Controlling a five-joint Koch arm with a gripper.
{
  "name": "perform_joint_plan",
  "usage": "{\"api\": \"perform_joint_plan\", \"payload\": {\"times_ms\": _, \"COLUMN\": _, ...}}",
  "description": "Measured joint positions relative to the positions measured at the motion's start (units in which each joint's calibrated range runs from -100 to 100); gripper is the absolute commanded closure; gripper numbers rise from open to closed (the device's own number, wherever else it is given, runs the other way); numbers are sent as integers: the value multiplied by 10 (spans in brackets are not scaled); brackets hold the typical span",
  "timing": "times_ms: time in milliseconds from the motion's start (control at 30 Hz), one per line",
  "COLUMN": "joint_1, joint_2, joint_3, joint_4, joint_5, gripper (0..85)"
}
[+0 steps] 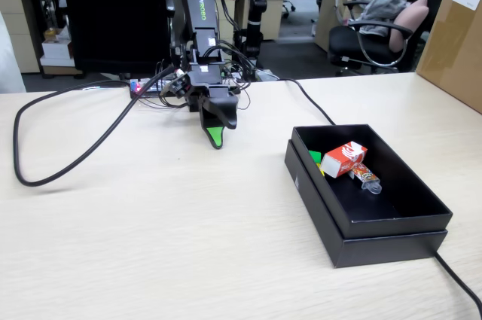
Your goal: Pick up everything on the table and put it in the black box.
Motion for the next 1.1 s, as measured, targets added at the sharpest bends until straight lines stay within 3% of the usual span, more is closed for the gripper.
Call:
{"api": "perform_joint_plan", "payload": {"times_ms": 167, "joint_1": 1, "joint_2": -1, "joint_3": -16, "joint_4": 13, "joint_5": 1, "gripper": 355}}
{"api": "perform_joint_plan", "payload": {"times_ms": 600, "joint_1": -4, "joint_2": -1, "joint_3": -33, "joint_4": 36, "joint_5": 42, "gripper": 364}}
{"api": "perform_joint_plan", "payload": {"times_ms": 1100, "joint_1": -6, "joint_2": -1, "joint_3": -35, "joint_4": 37, "joint_5": 43, "gripper": 366}}
